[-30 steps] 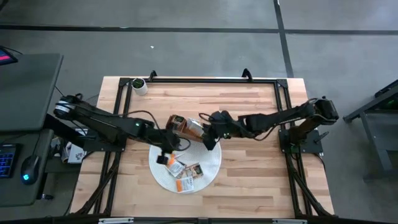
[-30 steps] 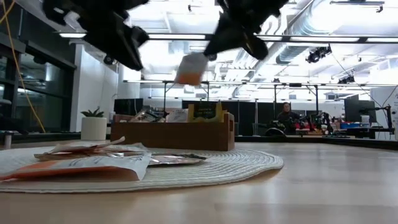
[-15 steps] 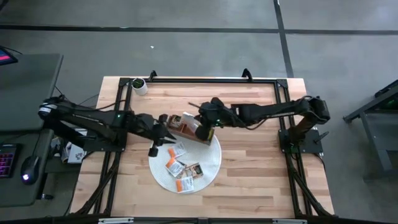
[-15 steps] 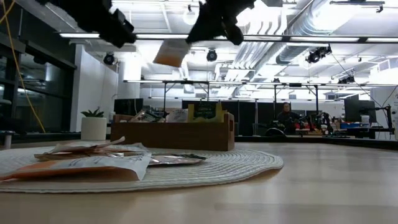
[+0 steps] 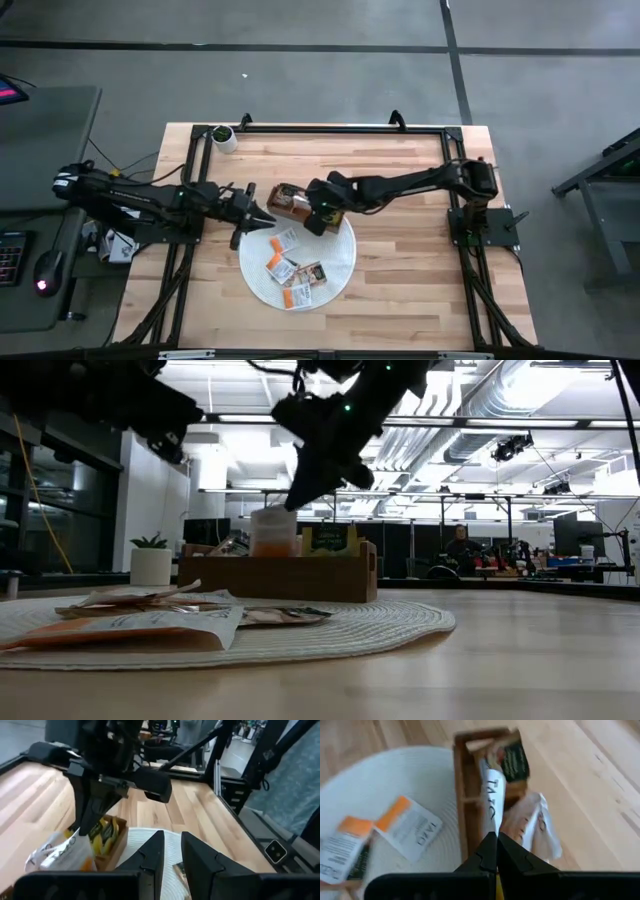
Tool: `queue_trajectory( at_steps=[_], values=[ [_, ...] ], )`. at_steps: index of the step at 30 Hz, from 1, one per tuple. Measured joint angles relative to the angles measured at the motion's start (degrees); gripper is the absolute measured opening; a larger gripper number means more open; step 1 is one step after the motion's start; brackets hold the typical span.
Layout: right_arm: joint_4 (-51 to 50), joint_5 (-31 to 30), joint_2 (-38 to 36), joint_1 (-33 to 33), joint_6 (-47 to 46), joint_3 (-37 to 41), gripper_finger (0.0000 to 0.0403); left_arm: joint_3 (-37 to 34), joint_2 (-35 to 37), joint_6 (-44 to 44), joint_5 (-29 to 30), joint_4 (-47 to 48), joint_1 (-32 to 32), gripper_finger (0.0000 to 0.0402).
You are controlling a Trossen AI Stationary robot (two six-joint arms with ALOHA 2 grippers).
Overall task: Pick & Place Tea
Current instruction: Put the orange tea bag into the middle section of the wooden organizer
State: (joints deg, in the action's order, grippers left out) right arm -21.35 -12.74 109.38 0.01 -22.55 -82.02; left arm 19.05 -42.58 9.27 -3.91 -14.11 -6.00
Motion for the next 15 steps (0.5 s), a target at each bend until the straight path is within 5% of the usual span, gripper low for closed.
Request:
queue_trajectory(
  at_steps=[15],
  values=[
    [-1.8, 2.1, 1.7, 1.5, -3.0, 0.0, 0.0, -1.3, 2.4, 0.5, 0.4, 1.0, 0.0, 0.0065]
  ],
)
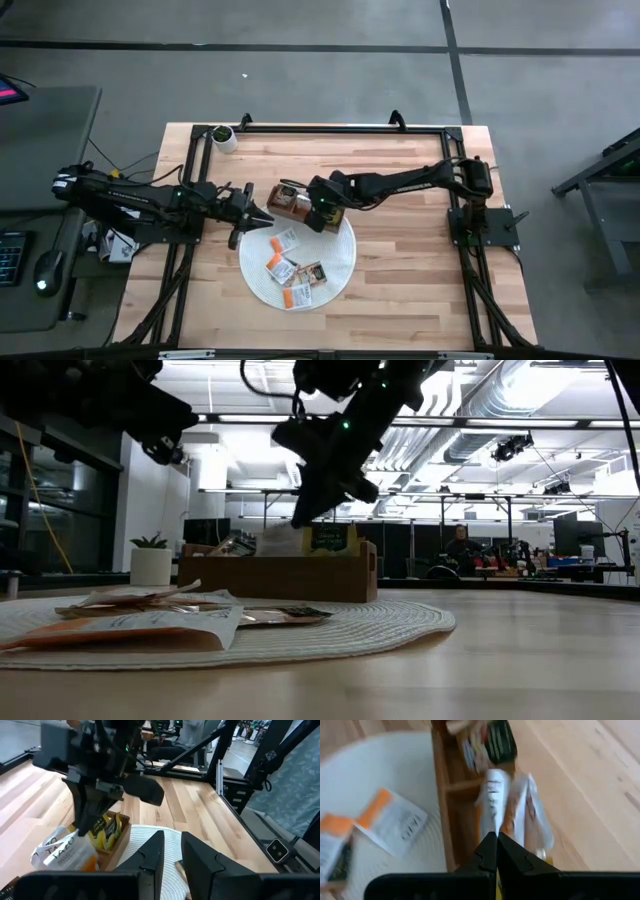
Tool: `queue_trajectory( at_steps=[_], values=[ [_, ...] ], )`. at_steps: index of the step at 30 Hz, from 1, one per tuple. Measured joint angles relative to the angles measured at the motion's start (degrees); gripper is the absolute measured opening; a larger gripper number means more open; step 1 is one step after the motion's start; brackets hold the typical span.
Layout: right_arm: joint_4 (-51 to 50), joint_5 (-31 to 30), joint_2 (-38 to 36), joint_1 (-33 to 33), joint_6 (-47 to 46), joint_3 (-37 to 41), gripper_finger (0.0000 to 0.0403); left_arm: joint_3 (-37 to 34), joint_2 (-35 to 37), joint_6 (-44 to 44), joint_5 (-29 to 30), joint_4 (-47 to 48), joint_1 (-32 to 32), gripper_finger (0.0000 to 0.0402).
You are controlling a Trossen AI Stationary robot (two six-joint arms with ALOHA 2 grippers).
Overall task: Pick & Place Tea
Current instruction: Put the orange tea bag into the middle section of the wooden organizer
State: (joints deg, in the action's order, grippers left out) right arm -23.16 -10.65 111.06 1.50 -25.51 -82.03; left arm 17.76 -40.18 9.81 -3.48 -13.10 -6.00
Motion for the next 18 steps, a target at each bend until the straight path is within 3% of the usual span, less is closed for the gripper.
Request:
queue_trajectory(
  at_steps=[13, 18],
  values=[
    [-0.3, 1.8, 0.9, 0.0, 0.0, 0.1, 0.0001, 0.0, 0.0, -0.3, 0.6, 0.2, 0.0, 0.0065],
    [1.4, 1.7, 0.9, 0.0, 0.0, 0.0, 0.0026, 0.0, 0.0, -0.3, 0.6, 0.6, 0.0, 0.0065]
  ],
)
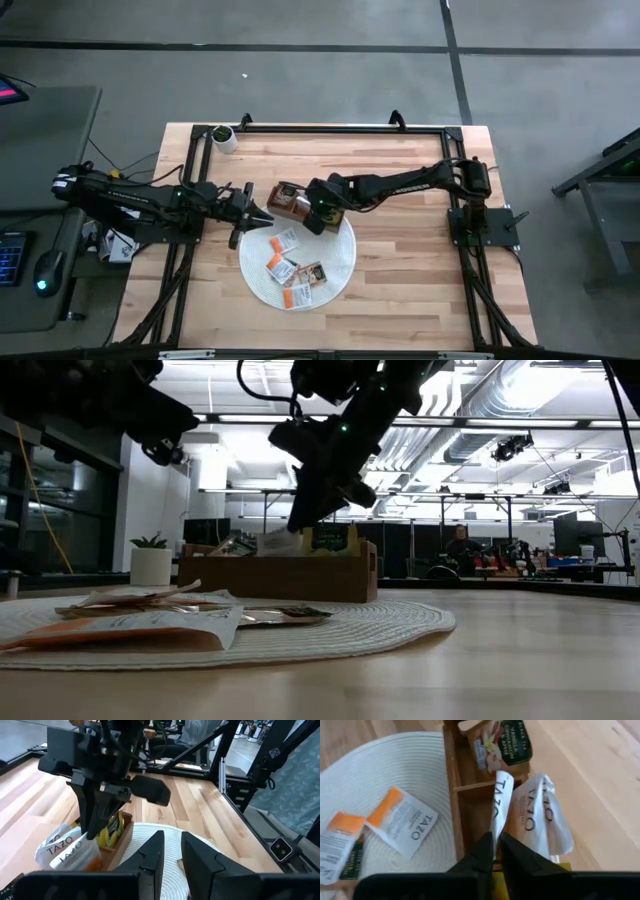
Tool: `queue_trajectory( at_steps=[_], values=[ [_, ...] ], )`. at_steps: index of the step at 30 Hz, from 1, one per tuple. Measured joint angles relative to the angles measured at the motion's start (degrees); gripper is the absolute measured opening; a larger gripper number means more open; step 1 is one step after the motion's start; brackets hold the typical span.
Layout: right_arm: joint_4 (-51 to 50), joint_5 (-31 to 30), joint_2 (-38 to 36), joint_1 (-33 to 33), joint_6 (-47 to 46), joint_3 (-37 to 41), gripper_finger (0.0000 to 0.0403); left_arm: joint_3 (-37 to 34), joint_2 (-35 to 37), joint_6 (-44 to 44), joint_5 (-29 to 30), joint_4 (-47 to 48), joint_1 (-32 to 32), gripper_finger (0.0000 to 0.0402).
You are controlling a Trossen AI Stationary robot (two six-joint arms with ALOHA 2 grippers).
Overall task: Pick & Place Tea
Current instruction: Put the orange tea bag into the middle section of the wooden organizer, then put the brown tea bag into the left section of the wooden organizer
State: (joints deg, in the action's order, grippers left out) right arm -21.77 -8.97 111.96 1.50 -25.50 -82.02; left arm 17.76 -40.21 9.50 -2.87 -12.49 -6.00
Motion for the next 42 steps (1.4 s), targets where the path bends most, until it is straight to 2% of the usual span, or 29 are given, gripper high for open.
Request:
queue_trajectory(
  at_steps=[9, 14, 19, 23, 26, 30, 32, 38, 42],
  values=[
    [-0.1, 0.5, -1.7, 0.0, -0.1, 0.0, 0.0136, 0.0, 0.0, 1.3, -0.1, 2.4, 0.0, 0.0065],
    [-0.6, -0.1, -5.3, 0.3, -0.1, 0.0, 0.017, 0.0, -0.1, 3.3, -1.3, 2.4, -0.2, 0.0065],
    [-3.0, 0.5, -9.4, -0.1, -1.5, 0.0, 0.0172, 0.1, -3.9, 3.7, -0.8, 2.4, -3.6, 0.0065],
    [-5.5, 0.4, -10.5, -3.2, -1.6, 0.0, 0.0167, 0.1, -9.0, 4.0, 2.0, 0.8, -8.0, 0.0061],
    [-7.9, -0.1, -10.4, -6.0, -2.4, 0.0, 0.0162, 0.1, -14.6, 4.4, 3.6, -3.8, -11.1, 0.0042],
    [-10.1, -3.6, -10.4, -9.8, -6.2, 1.0, 0.0158, 1.2, -22.2, 4.8, 4.1, -10.0, -13.9, 0.0006],
    [-11.2, -5.2, -10.4, -11.9, -8.5, 1.8, 0.0156, 2.9, -26.5, 4.8, 4.8, -10.9, -15.0, 0.0005],
    [-5.9, -5.7, -10.3, -16.8, -18.4, 8.7, 0.0156, 10.3, -38.9, 1.0, 4.9, -10.8, -16.2, 0.0001],
    [0.9, -5.9, -10.4, -19.4, -24.1, 12.7, 0.0156, 17.0, -45.8, -2.7, 6.1, -5.3, -16.2, 0.0001]
  ],
)
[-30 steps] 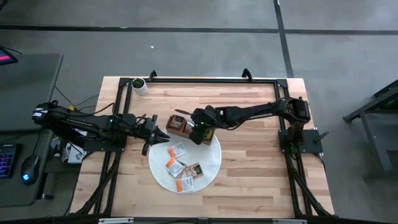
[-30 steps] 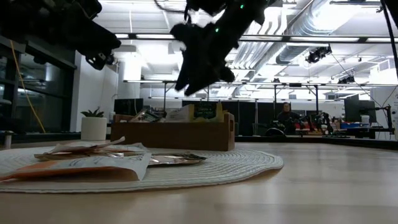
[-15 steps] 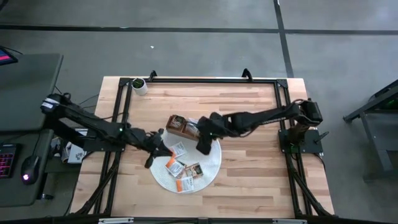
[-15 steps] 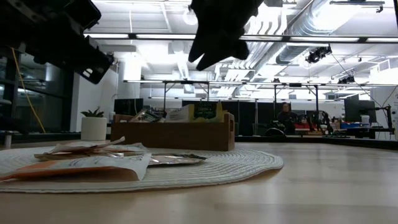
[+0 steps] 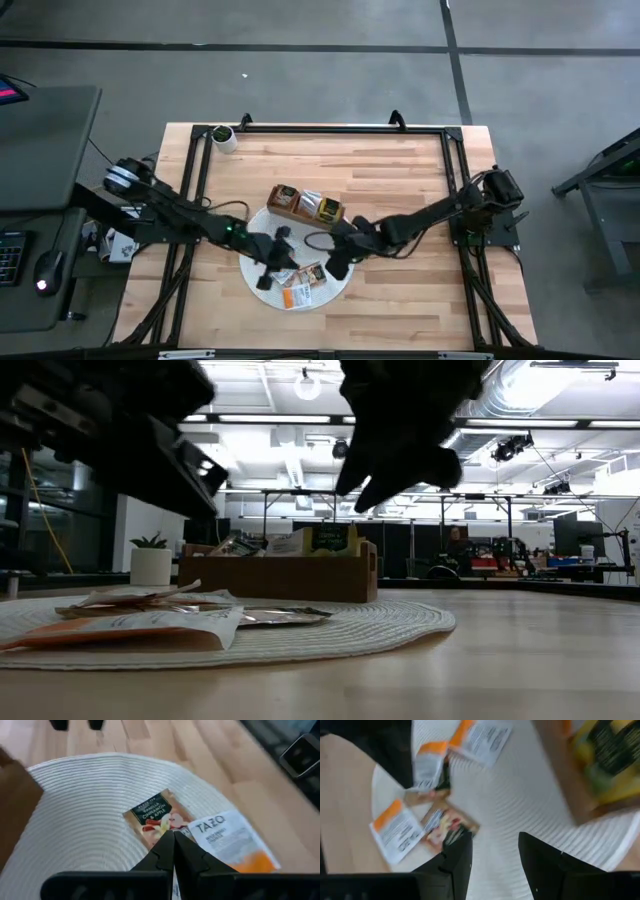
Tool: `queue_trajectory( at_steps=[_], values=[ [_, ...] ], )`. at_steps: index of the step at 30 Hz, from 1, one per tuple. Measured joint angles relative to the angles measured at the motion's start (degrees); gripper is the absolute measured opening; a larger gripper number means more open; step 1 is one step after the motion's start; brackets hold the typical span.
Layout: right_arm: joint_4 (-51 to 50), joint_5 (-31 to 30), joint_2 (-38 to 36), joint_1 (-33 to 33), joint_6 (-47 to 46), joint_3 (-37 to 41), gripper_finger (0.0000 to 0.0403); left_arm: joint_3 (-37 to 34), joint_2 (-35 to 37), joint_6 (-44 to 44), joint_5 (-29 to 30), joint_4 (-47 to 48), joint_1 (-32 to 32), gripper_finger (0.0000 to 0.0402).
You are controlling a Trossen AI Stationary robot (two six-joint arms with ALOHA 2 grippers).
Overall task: Pick & Place Tea
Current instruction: Put the brown tea bag into the left section of the wooden organizer
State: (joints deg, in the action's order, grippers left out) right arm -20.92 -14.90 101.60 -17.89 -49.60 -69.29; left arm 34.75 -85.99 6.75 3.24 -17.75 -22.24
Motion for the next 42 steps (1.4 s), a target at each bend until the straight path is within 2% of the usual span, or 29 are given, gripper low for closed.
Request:
queue_trajectory(
  at_steps=[7, 10, 19, 28, 33, 37, 42],
  values=[
    [5.1, -1.9, 0.0, -2.5, -4.1, 2.9, 0.0156, 13.4, -9.0, -7.2, 0.0, 16.5, 0.0, 0.0],
    [6.0, -3.2, 0.0, -2.9, -4.4, 2.8, 0.0156, 16.6, -11.2, -7.9, -0.1, 21.8, 0.0, 0.0],
    [6.9, -5.4, 1.8, -3.6, -4.5, 2.8, 0.0156, 17.8, -15.4, -8.0, -5.4, 22.1, 0.0, 0.0],
    [11.7, -2.3, 4.3, -3.6, -5.0, 2.8, 0.0156, 18.1, -17.9, -6.8, -4.6, 21.4, 0.1, 0.0],
    [12.3, 0.6, 4.7, -3.6, -9.1, 3.2, 0.0156, 18.1, -18.7, -5.3, -3.2, 22.9, 0.0, 0.0],
    [14.0, 4.6, 4.7, -3.6, -17.7, 5.5, 0.0156, 18.2, -20.7, -4.8, -3.8, 21.4, 0.1, 0.0],
    [21.7, 7.2, 4.7, -3.4, -21.7, 10.0, 0.0174, 18.1, -20.9, -4.8, -4.1, 20.9, 0.1, 0.0]
  ],
)
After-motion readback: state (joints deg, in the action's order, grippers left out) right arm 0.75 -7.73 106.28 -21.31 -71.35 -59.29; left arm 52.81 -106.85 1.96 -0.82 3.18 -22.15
